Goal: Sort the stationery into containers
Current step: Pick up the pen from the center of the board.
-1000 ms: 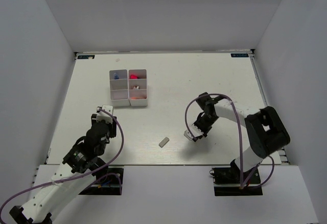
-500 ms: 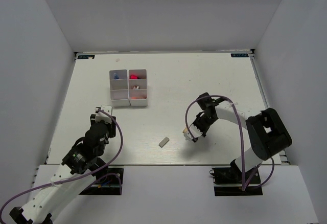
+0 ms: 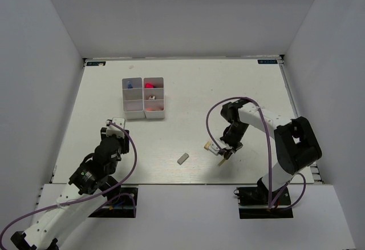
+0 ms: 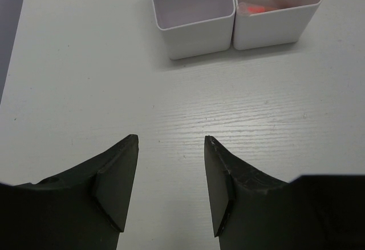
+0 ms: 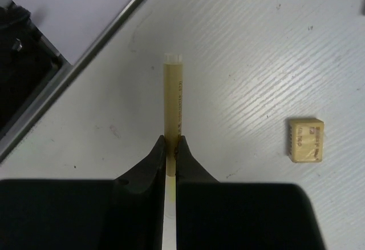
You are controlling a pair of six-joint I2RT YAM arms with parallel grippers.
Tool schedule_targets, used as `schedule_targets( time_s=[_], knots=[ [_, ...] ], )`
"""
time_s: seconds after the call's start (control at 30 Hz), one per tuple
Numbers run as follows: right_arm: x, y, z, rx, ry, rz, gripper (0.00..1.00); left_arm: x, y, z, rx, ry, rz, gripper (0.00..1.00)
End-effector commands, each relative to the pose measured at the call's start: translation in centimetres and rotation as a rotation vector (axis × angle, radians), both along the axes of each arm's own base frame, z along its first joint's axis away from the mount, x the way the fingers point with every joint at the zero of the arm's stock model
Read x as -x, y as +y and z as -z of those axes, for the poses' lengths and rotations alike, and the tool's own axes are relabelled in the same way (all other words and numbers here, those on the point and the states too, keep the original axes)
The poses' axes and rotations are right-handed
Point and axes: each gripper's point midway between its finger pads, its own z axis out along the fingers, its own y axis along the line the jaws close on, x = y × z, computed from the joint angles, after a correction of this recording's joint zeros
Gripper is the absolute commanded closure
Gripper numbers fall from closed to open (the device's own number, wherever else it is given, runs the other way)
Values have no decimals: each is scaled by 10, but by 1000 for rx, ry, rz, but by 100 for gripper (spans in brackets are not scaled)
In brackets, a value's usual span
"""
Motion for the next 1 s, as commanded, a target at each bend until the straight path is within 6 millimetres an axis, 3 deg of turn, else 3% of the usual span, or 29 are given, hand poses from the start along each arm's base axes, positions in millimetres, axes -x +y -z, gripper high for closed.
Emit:
schedule_targets(
  time_s=[0.0, 0.13, 0.27, 0.53, 0.77, 0.87, 0.97],
  knots=[
    [18, 15, -22, -265, -31, -312, 100, 0, 2, -3, 5, -10, -13, 39],
    [7, 34, -30, -301, -41, -180, 100, 0, 2, -2, 2, -5, -10, 39],
    [-17, 60, -41, -335, -58, -8, 100, 0, 2, -2, 1, -6, -11, 39],
    [-91, 117, -76, -394, -130, 333, 100, -1, 2, -1, -8, -3, -14, 39],
    [-163, 185, -130, -533, -172, 564, 100, -1, 3, 0, -13, 0, -17, 39],
    [-185, 214, -151, -601, -152, 630, 100, -1, 3, 1, -15, 0, -18, 39],
    [-197, 236, -159, -630, -81, 704, 100, -1, 4, 0, -15, -2, -22, 39]
  ],
)
